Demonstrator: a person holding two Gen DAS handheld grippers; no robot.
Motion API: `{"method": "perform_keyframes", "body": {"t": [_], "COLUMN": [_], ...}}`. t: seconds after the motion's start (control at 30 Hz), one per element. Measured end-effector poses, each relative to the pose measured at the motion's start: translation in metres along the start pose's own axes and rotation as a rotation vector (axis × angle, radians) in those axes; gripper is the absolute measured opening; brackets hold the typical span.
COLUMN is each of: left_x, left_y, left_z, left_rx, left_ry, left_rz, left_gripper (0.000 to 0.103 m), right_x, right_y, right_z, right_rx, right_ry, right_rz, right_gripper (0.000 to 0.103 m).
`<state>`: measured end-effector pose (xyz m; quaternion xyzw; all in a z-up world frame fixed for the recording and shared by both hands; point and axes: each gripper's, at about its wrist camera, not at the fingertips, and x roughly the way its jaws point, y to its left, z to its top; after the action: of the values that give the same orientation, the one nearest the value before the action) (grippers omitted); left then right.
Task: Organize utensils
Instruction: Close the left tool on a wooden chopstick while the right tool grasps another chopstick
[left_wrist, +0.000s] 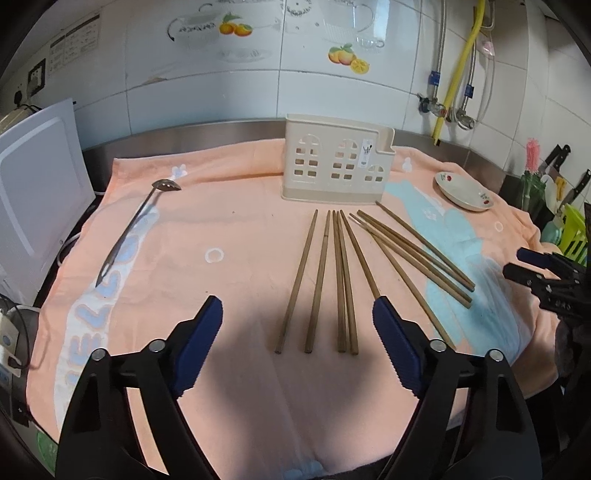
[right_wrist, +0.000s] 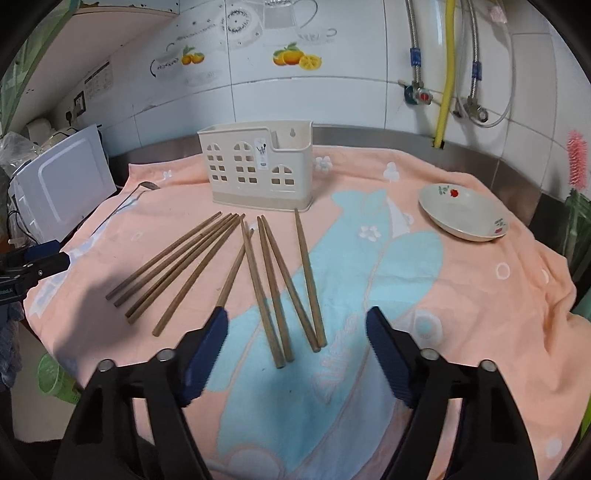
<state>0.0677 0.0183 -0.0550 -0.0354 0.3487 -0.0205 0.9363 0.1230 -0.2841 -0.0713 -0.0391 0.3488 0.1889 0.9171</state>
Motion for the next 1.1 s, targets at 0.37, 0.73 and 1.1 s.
{"method": "perform_keyframes", "body": {"t": [0.37, 0.73, 1.1], "left_x": [0.035, 0.071, 0.112], "left_y": [0.008, 0.007, 0.012], "left_z": [0.005, 0.011, 0.011], "left_rx": [0.003, 0.031, 0.032], "left_ry": [0.078, 0.141, 0.218], "left_rz": [-0.046, -0.087, -0.102], "left_gripper": [0.046, 0.024, 0.019], "right_x": [0.044, 0.083, 0.105], "right_y": [-0.007, -0.008, -0.009], "right_z": [0.013, 0.023, 0.021], "right_rx": [-0.030, -0.060, -0.084], "right_ry": [0.081, 0.154, 0.199], "right_rz": [0.043, 0.054, 0.048], "right_gripper": [0.036, 0.012, 0.008]}}
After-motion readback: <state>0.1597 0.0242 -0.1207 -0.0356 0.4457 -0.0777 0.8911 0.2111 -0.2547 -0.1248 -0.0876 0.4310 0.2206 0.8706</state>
